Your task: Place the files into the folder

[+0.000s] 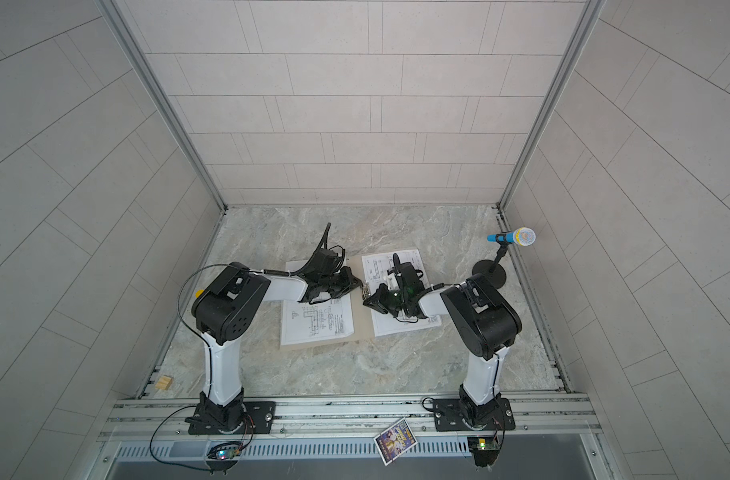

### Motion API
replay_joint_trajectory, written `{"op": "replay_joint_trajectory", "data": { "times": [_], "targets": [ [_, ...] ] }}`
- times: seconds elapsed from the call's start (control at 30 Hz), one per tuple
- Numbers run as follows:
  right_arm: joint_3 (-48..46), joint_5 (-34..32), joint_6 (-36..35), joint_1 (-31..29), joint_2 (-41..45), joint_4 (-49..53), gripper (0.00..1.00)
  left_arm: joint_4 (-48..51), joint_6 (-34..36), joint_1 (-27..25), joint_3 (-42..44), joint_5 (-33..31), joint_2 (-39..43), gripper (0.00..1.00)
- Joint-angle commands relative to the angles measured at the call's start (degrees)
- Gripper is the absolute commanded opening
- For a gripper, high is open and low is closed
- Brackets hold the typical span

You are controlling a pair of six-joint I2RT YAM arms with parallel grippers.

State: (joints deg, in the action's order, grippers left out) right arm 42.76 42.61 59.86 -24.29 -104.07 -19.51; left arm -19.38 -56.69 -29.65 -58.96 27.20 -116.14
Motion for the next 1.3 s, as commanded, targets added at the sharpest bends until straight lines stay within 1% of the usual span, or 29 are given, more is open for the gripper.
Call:
{"op": "replay_joint_trajectory", "data": {
  "times": [0.0,0.23,0.47,0.83,1.07,1.17,1.23,1.27],
  "targets": [
    [-1.63,-7.31,-2.55,1.44,-3.52,14.2,0.0,6.34,3.23,0.47,0.58,-3.12,-2.87,0.07],
    [-1.95,-6.95,-2.64,2.14,-4.69,14.46,0.0,6.72,3.41,0.47,0.16,-3.03,-3.17,0.06],
    [-1.9,-6.92,-2.57,3.2,-7.61,13.48,0.0,6.72,3.51,0.45,0.06,-2.77,-3.17,0.06],
    [0.93,-9.09,-5.41,2.34,-9.92,17.94,0.0,6.37,2.9,0.47,0.07,-3.05,-3.57,0.06],
    [2.61,-7.95,-5.28,0.94,-8.8,17.82,0.0,6.3,2.46,0.47,0.42,-3.73,-3.13,0.06],
    [2.98,-7.86,-4.96,0.75,-8.37,18.04,0.05,6.18,2.2,0.47,0.59,-3.82,-3.05,0.06],
    [2.86,-7.33,-4.45,0.74,-7.68,17.55,0.11,5.97,2.08,0.47,1.01,-3.99,-2.8,0.07],
    [2.85,-7.23,-4.31,0.74,-7.28,17.57,0.11,5.76,2.08,0.47,1.19,-4.09,-2.7,0.06]
  ]
}}
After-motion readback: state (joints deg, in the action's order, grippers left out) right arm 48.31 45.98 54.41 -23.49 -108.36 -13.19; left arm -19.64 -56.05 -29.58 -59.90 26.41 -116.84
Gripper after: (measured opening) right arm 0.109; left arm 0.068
